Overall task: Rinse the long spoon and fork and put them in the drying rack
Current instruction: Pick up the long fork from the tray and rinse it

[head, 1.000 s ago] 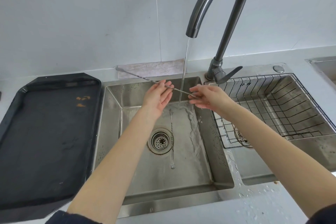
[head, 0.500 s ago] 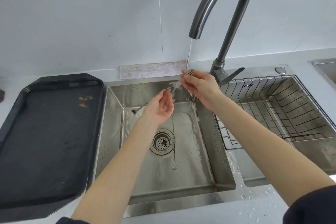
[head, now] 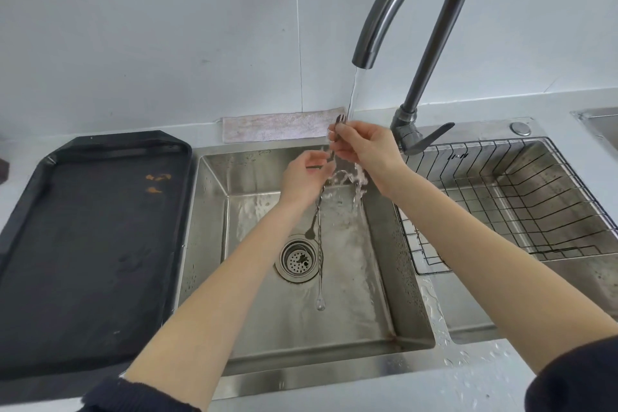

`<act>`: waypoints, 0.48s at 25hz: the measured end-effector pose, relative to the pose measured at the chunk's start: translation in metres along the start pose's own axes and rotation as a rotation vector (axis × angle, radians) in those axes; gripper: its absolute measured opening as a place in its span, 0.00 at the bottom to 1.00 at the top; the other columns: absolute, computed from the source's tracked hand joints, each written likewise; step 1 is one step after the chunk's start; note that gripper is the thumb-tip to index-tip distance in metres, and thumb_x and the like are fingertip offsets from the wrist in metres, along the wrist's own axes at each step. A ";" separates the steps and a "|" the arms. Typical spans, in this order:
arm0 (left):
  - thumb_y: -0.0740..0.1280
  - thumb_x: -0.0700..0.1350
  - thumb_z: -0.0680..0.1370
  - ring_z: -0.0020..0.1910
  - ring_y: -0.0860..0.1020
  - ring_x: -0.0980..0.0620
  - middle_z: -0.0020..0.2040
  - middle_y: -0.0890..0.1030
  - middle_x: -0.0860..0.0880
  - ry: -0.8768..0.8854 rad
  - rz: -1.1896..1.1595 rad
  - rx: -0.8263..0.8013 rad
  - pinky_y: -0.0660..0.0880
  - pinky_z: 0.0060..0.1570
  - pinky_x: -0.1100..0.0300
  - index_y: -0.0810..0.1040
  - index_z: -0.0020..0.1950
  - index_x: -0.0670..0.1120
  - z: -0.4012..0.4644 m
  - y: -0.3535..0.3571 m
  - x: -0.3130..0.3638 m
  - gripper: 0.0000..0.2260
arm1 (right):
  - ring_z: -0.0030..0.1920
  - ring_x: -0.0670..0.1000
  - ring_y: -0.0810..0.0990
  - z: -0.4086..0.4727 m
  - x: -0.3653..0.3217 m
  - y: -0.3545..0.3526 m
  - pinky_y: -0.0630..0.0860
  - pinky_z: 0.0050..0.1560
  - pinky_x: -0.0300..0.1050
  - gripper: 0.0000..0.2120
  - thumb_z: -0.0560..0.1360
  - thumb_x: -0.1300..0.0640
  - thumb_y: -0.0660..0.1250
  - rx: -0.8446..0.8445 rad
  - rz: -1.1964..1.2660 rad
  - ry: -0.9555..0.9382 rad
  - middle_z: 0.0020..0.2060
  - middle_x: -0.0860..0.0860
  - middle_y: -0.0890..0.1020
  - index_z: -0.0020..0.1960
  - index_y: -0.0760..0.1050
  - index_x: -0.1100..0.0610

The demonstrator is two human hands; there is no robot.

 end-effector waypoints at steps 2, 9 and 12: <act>0.66 0.47 0.76 0.42 0.77 0.58 0.46 0.80 0.52 0.057 0.086 -0.028 0.70 0.51 0.62 0.78 0.48 0.47 0.003 0.005 0.007 0.06 | 0.33 0.43 0.79 0.000 -0.003 -0.002 0.79 0.39 0.33 0.06 0.77 0.60 0.62 0.018 0.035 -0.007 0.36 0.49 0.80 0.48 0.78 0.57; 0.63 0.49 0.77 0.44 0.80 0.57 0.50 0.85 0.43 0.144 0.123 -0.032 0.72 0.49 0.65 0.80 0.57 0.44 0.004 0.011 0.017 0.14 | 0.28 0.39 0.79 0.000 -0.013 -0.012 0.78 0.36 0.29 0.15 0.75 0.67 0.63 0.008 0.128 -0.027 0.39 0.49 0.80 0.61 0.73 0.62; 0.60 0.48 0.79 0.32 0.76 0.50 0.35 0.82 0.42 0.172 0.201 -0.042 0.70 0.40 0.59 0.81 0.54 0.43 0.006 0.013 0.023 0.14 | 0.29 0.38 0.79 -0.001 -0.018 -0.013 0.76 0.34 0.28 0.10 0.74 0.67 0.65 0.001 0.077 -0.043 0.36 0.49 0.78 0.55 0.76 0.61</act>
Point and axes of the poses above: each hand's wrist, its own z-axis towards the middle knuckle, its own y-axis out of the palm, x = y × z, the point moved 4 cm from there along z, towards the middle knuckle
